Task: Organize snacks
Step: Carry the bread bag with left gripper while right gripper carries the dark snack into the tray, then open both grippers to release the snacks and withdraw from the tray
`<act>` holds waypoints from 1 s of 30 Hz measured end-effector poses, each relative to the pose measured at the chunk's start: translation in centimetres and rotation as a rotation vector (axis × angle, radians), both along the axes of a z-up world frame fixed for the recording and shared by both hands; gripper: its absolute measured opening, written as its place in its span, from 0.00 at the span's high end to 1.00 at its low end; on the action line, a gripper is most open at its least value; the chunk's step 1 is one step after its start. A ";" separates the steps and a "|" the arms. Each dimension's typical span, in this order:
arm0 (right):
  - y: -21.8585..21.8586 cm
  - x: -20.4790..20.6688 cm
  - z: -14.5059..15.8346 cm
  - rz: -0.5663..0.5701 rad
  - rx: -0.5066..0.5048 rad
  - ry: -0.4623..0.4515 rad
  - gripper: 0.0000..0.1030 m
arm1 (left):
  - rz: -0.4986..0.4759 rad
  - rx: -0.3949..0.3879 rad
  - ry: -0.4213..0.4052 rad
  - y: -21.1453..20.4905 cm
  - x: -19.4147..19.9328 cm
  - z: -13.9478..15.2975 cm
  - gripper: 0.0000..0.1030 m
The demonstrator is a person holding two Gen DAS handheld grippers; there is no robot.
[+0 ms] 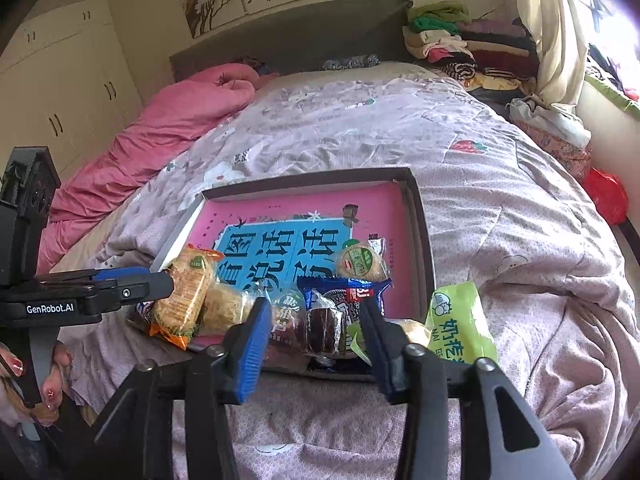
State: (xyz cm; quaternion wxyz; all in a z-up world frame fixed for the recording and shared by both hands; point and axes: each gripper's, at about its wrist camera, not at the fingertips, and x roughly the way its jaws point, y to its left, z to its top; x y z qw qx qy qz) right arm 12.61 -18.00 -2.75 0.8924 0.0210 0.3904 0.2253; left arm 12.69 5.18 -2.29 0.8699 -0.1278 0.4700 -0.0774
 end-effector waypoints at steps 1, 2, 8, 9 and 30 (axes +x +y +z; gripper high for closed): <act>-0.1 -0.1 0.2 0.000 0.009 -0.009 0.53 | 0.001 0.001 -0.004 0.0 -0.1 0.2 0.28; -0.1 -0.3 0.4 0.001 0.014 -0.016 0.52 | 0.002 0.003 -0.009 0.0 -0.2 0.4 0.28; -0.2 -1.0 1.4 -0.005 0.013 -0.044 0.45 | -0.001 0.019 -0.034 -0.2 -0.7 1.2 0.26; -0.2 -1.1 1.5 -0.002 0.013 -0.048 0.45 | -0.002 0.023 -0.038 -0.3 -0.8 1.3 0.26; -0.3 -5.3 2.8 -0.029 -0.046 -0.092 0.17 | 0.054 0.033 -0.065 -1.5 -6.6 2.1 0.25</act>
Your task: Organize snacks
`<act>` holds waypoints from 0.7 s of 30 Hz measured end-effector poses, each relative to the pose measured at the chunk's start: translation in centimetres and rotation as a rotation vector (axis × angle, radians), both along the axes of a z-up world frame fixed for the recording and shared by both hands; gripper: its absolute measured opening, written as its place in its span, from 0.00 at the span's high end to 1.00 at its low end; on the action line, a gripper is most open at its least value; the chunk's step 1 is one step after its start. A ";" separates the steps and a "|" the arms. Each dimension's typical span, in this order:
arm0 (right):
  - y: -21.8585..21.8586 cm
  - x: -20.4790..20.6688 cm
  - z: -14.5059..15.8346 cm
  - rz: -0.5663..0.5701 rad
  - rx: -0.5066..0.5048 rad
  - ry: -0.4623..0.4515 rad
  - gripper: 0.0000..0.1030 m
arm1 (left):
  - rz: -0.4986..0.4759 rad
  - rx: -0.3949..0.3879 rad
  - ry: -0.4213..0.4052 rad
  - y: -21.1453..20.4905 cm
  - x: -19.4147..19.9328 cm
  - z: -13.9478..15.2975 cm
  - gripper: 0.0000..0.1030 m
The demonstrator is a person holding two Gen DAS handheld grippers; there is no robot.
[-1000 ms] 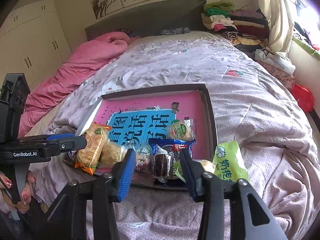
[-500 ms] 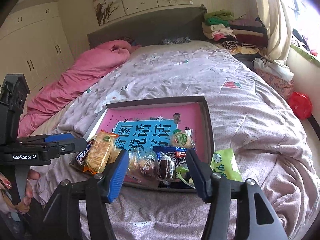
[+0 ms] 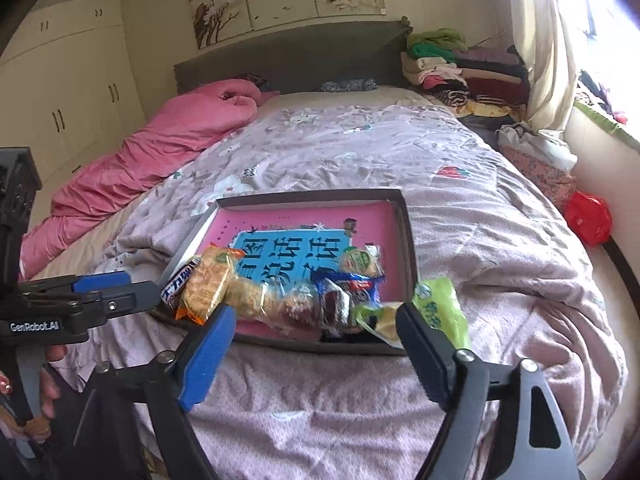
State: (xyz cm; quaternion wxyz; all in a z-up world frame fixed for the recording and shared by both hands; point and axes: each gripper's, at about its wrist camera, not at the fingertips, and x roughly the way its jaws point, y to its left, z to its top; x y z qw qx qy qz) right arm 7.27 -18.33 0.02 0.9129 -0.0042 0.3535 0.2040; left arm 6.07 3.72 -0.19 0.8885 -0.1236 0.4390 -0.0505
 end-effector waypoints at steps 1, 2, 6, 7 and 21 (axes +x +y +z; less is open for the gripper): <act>-0.2 -0.4 0.0 -0.005 0.000 -0.002 0.13 | 0.001 0.000 0.003 -0.1 -0.3 -0.1 0.25; -0.3 -0.6 0.0 -0.008 0.000 -0.001 0.12 | 0.004 0.003 0.004 -0.1 -0.6 -0.2 0.25; -0.9 -1.6 -0.2 -0.017 0.011 0.010 0.05 | 0.014 0.003 0.007 -0.3 -1.7 -0.5 0.25; -1.1 -1.8 -0.3 -0.015 0.014 0.014 0.04 | 0.014 0.005 0.009 -0.3 -1.9 -0.6 0.25; -1.3 -3.4 -1.1 -0.013 -0.005 0.034 0.02 | 0.039 0.053 0.020 -0.6 -2.9 -0.5 0.25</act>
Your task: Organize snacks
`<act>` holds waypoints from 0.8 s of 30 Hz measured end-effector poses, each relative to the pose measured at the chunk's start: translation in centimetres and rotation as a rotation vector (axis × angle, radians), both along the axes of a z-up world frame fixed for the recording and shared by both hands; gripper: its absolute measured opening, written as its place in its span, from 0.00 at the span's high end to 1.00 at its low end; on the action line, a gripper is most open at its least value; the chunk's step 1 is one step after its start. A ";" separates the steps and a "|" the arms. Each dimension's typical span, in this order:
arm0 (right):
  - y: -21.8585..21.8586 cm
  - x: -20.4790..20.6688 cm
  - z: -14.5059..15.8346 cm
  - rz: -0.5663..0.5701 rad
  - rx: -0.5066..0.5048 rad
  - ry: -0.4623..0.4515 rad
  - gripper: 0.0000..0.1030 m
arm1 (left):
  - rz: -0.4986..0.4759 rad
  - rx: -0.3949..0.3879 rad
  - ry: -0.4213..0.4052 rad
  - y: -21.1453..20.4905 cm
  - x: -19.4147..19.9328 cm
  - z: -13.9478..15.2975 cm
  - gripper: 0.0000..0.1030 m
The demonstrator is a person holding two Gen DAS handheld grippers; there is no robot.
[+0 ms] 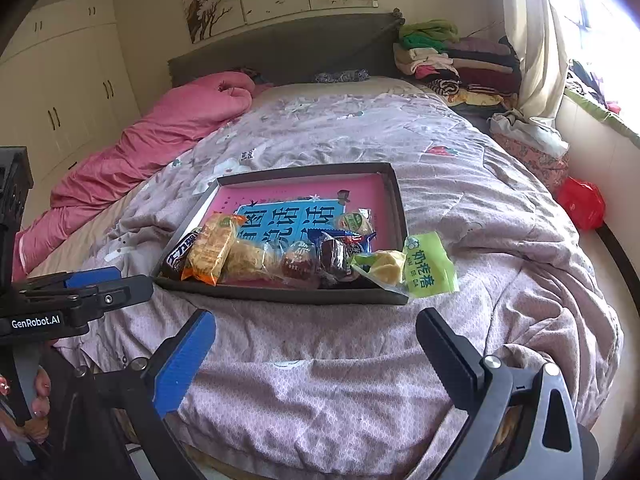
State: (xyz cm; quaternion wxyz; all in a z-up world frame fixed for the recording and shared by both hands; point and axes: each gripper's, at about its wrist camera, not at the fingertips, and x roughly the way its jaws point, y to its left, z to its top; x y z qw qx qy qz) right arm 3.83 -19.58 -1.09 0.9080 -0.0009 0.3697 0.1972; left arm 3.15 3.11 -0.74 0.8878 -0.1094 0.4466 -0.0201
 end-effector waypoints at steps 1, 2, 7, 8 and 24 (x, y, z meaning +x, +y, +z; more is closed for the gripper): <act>0.0 0.0 0.0 0.001 -0.003 0.002 0.02 | 0.004 0.001 0.002 0.1 0.0 0.0 0.25; 0.0 -0.1 0.0 0.001 -0.004 0.003 0.02 | 0.006 0.001 0.005 0.1 0.0 0.0 0.25; 0.0 -0.1 -0.2 0.000 -0.005 0.007 0.02 | 0.006 0.010 0.005 0.1 0.0 -0.1 0.25; 0.1 -0.2 -0.2 0.002 -0.005 0.011 0.02 | 0.004 0.016 0.005 0.0 0.0 0.0 0.25; 0.0 0.0 -0.7 0.003 -0.009 0.022 0.02 | -0.008 0.030 0.000 -0.3 -0.2 0.1 0.25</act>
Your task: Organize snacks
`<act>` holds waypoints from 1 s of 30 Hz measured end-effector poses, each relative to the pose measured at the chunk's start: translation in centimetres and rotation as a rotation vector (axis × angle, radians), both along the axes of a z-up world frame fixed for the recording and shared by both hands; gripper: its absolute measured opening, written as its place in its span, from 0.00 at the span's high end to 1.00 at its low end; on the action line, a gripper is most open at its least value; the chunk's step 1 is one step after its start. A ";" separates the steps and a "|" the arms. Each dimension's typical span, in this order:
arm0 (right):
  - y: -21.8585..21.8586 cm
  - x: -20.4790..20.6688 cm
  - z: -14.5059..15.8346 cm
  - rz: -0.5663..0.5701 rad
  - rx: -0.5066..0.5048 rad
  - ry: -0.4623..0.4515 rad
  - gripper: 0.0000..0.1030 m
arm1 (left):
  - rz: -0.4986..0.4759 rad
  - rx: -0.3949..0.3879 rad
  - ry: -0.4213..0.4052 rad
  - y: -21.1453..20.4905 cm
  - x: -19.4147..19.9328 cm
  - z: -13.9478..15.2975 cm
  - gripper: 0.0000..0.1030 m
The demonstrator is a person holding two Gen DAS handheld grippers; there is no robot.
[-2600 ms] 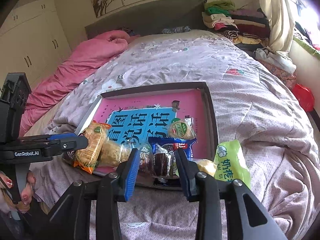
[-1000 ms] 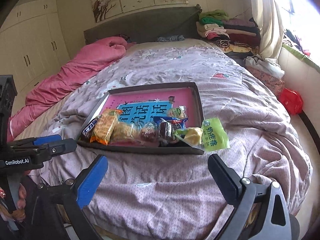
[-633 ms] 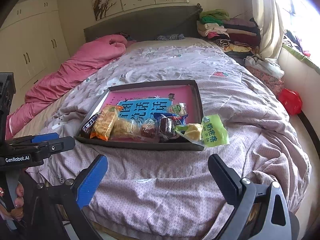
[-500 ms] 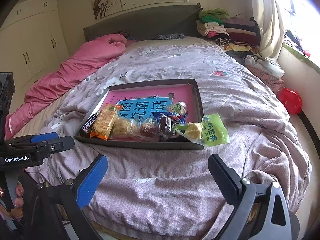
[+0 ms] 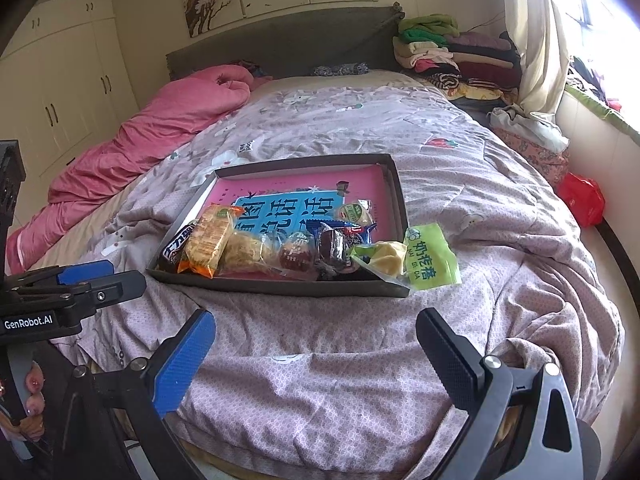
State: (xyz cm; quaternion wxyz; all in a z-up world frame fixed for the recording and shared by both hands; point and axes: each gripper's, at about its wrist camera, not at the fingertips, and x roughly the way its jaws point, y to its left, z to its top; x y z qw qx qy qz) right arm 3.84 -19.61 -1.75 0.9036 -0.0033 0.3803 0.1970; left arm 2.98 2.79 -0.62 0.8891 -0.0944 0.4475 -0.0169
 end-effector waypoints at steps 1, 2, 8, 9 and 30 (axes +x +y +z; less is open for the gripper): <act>0.0 0.0 0.0 0.000 0.000 0.001 0.02 | -0.001 -0.001 0.003 0.0 0.0 0.0 0.25; 0.0 0.1 0.0 -0.002 0.000 0.003 0.02 | -0.001 0.001 0.003 0.0 0.0 0.0 0.25; -0.4 0.3 -0.2 -0.018 0.002 0.010 0.02 | 0.004 0.011 0.002 0.0 0.0 0.0 0.25; -0.4 0.4 -0.1 -0.019 0.001 0.011 0.02 | 0.006 0.011 0.004 0.0 0.1 -0.1 0.25; -0.3 0.4 -0.2 -0.020 0.003 0.009 0.02 | 0.019 0.026 0.029 0.2 0.1 -0.4 0.25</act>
